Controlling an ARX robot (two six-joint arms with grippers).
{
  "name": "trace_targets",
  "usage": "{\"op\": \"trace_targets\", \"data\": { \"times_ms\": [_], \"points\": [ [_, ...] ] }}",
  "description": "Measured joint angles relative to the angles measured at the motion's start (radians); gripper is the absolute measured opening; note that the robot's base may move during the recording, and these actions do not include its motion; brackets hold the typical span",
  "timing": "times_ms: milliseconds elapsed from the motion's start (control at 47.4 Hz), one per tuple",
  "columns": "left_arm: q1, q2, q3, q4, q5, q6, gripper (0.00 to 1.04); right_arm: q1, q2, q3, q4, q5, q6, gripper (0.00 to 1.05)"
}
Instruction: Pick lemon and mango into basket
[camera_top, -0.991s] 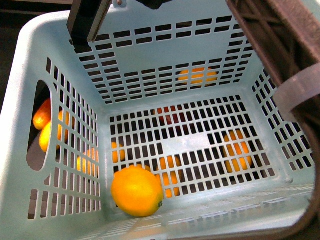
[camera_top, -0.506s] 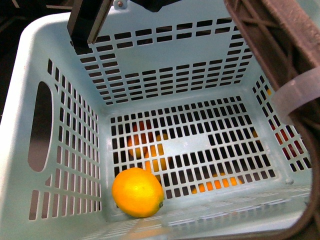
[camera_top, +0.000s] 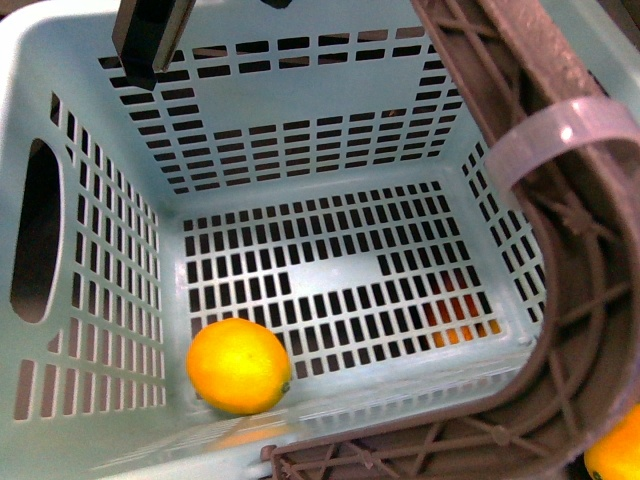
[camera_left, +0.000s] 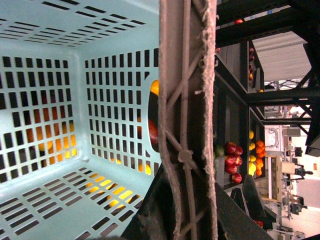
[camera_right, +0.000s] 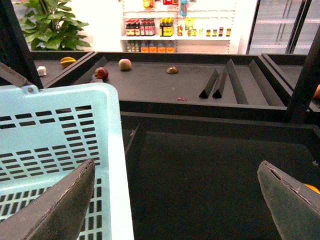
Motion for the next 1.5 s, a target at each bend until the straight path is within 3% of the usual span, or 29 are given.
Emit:
{"op": "trace_targets", "data": {
  "times_ms": [169,232,274,316,570,781,928,1139,1498],
  "points": [
    [-0.005,0.000,0.000,0.000,0.014,0.000,0.06,0.007,0.006,0.005,-0.018,0.026,0.010,0.96],
    [-0.008,0.000,0.000,0.000,0.018,-0.001,0.06,0.067,0.099,0.115,-0.343,0.399,0.174,0.96],
    [-0.011,0.000,0.001,0.000,0.022,-0.005,0.06,0.042,0.158,0.164,-0.489,0.557,0.268,0.96],
    [-0.015,0.000,0.001,0.000,0.024,-0.003,0.06,-0.005,0.182,0.176,-0.529,0.599,0.316,0.96],
    [-0.016,0.001,0.001,0.000,0.024,-0.009,0.06,-0.458,0.505,0.266,-0.312,0.284,0.402,0.96],
    [-0.013,0.001,0.001,0.000,0.014,-0.004,0.06,-0.638,0.907,0.406,-0.217,0.324,0.576,0.96],
    [-0.014,0.001,0.001,0.000,0.023,-0.008,0.06,-0.637,1.150,0.504,-0.159,0.340,0.741,0.96],
    [-0.016,0.001,0.001,0.000,0.024,-0.009,0.06,-0.568,1.448,0.671,-0.117,0.325,0.999,0.96],
    [-0.014,0.001,0.001,0.000,0.021,-0.008,0.06,-0.475,1.818,1.019,-0.226,0.294,1.266,0.96]
  ]
}}
